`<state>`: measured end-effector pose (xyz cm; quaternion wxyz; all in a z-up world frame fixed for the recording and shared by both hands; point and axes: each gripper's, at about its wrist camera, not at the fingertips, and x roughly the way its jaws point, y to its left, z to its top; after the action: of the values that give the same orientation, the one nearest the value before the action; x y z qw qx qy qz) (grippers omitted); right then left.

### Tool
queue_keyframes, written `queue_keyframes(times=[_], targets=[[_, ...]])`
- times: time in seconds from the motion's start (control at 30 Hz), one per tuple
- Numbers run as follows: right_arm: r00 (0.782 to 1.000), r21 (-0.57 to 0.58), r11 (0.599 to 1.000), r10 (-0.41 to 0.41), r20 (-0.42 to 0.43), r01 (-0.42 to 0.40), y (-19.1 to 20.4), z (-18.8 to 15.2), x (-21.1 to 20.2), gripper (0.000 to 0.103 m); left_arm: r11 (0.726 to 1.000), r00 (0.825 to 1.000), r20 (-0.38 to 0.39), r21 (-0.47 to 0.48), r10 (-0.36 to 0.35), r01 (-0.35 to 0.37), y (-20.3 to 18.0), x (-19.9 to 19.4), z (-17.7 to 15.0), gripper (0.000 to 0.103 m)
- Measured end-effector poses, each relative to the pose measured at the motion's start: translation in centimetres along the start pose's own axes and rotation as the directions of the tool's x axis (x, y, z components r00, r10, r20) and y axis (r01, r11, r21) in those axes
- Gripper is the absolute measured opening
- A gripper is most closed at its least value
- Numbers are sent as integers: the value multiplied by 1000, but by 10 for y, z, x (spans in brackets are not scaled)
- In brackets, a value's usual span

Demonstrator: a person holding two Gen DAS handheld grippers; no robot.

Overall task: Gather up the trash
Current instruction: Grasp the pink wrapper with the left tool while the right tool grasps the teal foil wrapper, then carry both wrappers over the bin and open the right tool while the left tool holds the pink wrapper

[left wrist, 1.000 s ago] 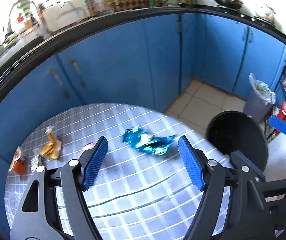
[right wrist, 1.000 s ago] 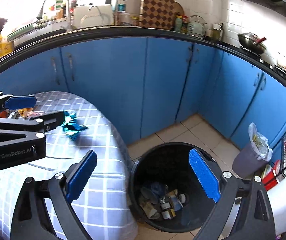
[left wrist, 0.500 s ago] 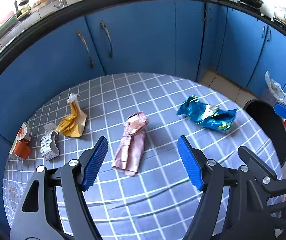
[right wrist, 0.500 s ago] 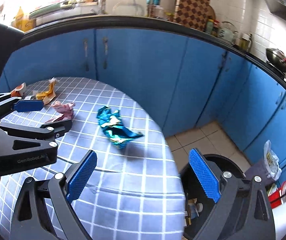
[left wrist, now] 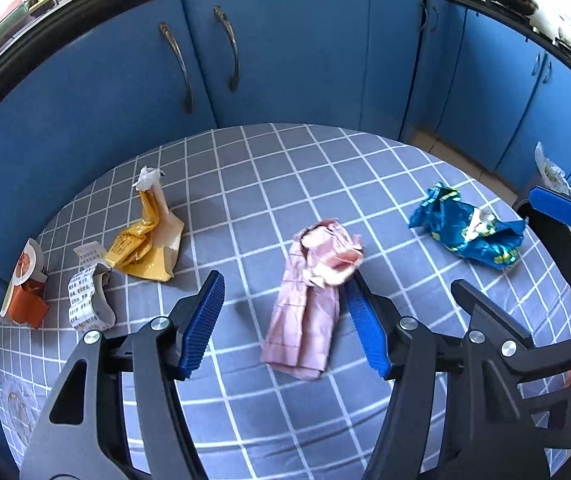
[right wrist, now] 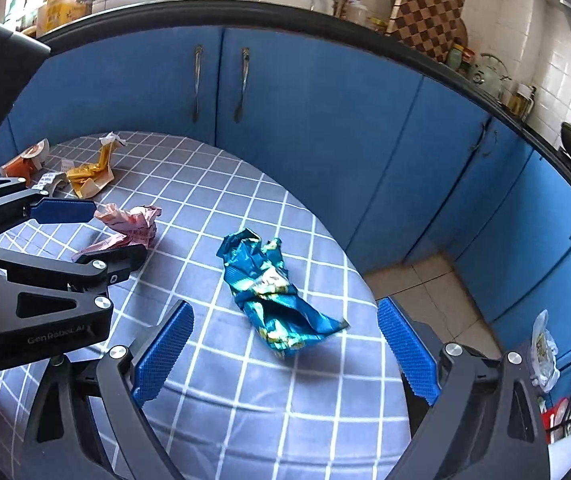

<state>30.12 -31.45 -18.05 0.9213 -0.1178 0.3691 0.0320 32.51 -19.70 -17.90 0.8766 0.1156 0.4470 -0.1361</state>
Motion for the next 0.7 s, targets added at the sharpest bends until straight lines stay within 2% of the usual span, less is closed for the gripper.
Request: queue_keyframes(times=[0.17, 0.23, 0.27, 0.33, 0.4, 0.47, 0.53, 0.7], targets=[[999, -30, 999, 21, -24, -22, 5, 6, 12, 87, 1000, 1000, -1, -8, -12, 12, 5, 5, 2, 63], [999, -44, 999, 28, -41, -29, 8, 6, 15, 70, 1000, 1000, 2, 0, -11, 11, 5, 6, 3, 63], [998, -44, 998, 38, -43, -40, 8, 6, 16, 67, 1000, 1000, 3, 1, -10, 10, 4, 6, 3, 63], [998, -42, 997, 56, -42, -58, 8, 4, 14, 52, 1000, 1000, 4, -4, -12, 12, 5, 8, 4, 62], [996, -35, 997, 74, -43, -76, 8, 3, 12, 42, 1000, 1000, 2, -9, -23, 23, 6, 9, 5, 58], [996, -39, 996, 75, -43, -76, 10, 2, 11, 39, 1000, 1000, 3, -10, -26, 26, 7, 9, 5, 52], [996, -50, 995, 82, -43, -84, 13, -1, 8, 36, 1000, 1000, 9, -6, -22, 22, 4, 7, 3, 37], [995, -35, 995, 93, -43, -94, 13, -8, 0, 34, 1000, 1000, 7, -9, -20, 20, 2, 3, 0, 30]])
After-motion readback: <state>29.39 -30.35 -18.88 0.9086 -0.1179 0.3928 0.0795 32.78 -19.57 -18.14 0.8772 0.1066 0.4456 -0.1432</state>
